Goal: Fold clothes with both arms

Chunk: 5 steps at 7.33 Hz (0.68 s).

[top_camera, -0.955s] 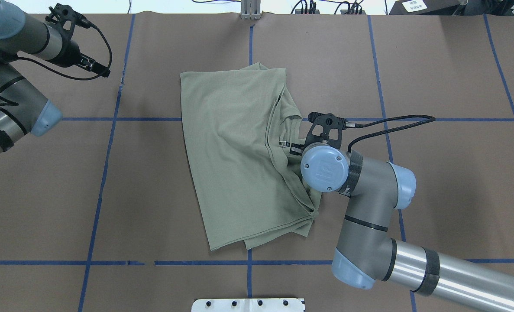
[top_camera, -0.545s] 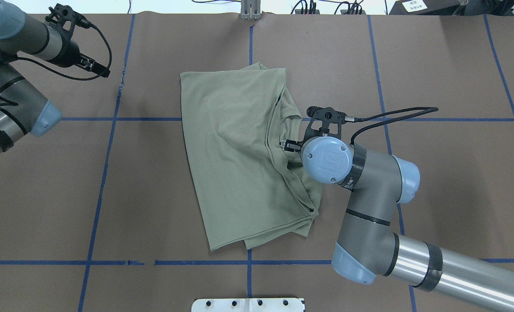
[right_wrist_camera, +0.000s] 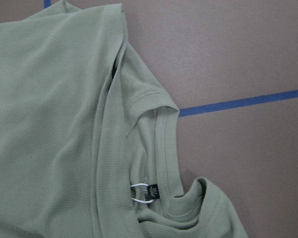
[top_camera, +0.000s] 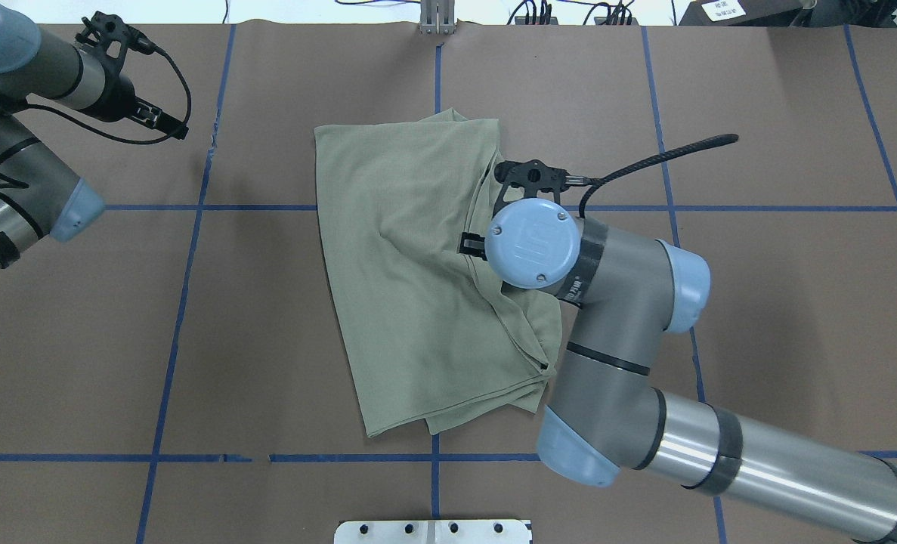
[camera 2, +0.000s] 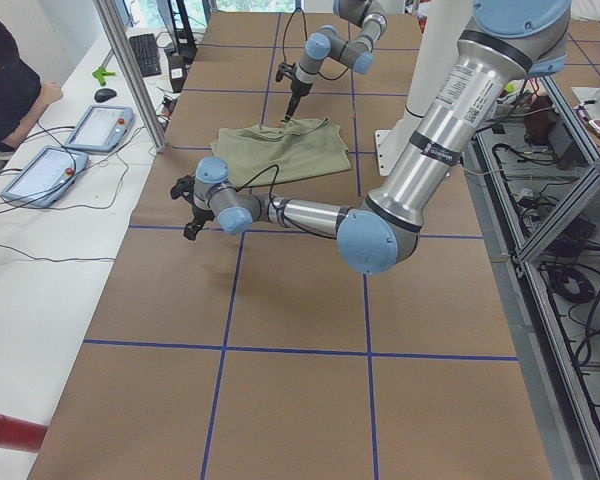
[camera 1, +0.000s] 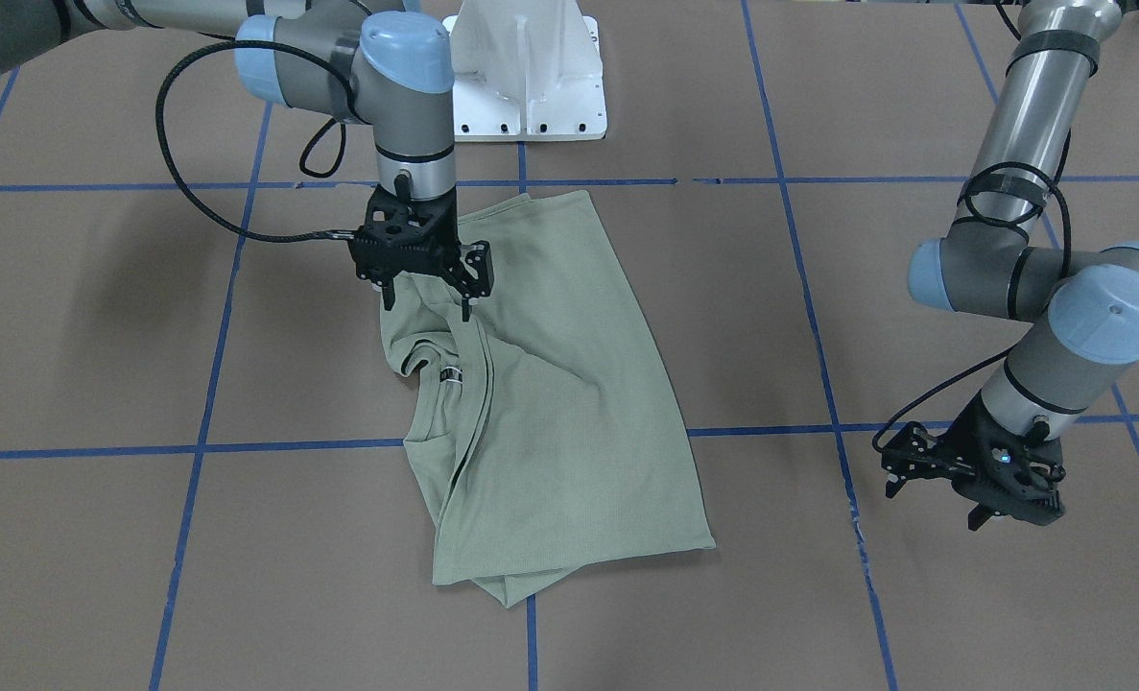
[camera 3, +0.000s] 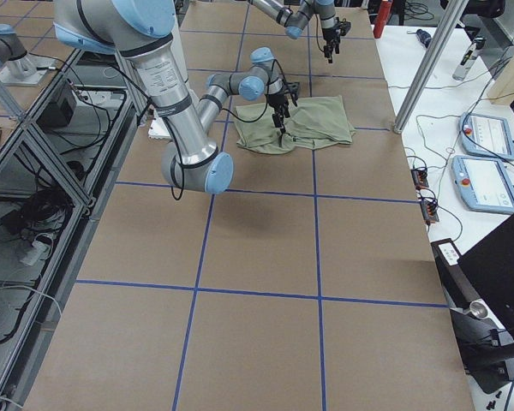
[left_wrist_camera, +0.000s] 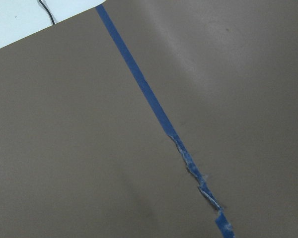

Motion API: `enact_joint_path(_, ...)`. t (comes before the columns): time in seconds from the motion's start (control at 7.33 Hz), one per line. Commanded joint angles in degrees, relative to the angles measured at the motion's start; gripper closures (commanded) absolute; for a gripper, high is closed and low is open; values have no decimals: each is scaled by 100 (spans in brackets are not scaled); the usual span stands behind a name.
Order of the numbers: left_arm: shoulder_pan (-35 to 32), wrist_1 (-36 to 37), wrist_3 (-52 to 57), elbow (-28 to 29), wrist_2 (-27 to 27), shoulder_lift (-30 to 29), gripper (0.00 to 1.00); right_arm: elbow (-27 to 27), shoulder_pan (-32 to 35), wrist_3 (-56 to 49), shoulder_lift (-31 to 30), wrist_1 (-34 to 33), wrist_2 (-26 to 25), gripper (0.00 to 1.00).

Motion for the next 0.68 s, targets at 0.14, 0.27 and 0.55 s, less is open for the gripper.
enact_joint_path(0.14,14,0,-8,0,0,8,0,-816,110,-1290,529,7,0,0)
enact_joint_path(0.27,14,0,-8,0,0,8,0,-1052,294,-1485,660,25,27,0)
enact_joint_path(0.55,14,0,-43,0,-9,8,0,-1842,419,-1391,959,682,27,0)
